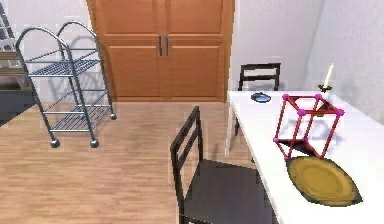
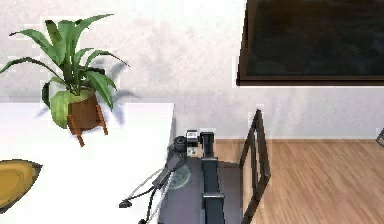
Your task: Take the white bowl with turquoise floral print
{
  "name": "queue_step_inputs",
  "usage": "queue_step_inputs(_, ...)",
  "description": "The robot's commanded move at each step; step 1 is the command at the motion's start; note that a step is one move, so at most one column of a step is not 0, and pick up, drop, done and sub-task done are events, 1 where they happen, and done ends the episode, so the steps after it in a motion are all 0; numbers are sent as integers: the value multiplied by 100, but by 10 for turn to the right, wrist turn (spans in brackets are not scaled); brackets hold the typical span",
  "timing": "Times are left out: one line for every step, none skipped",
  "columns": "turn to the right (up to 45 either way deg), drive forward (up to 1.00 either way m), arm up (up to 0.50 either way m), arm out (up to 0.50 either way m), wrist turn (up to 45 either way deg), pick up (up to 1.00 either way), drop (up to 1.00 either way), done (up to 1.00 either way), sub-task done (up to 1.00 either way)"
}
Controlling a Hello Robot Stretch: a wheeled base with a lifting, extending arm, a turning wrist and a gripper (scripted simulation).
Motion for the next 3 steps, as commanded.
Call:
queue_step_inputs(0, 0, 0, 0, 450, 0, 0, 0, 0)
queue_step_inputs(0, 0, 0, 0, 450, 0, 0, 0, 0)
queue_step_inputs(0, 0, 0, 0, 240, 0, 0, 0, 0)
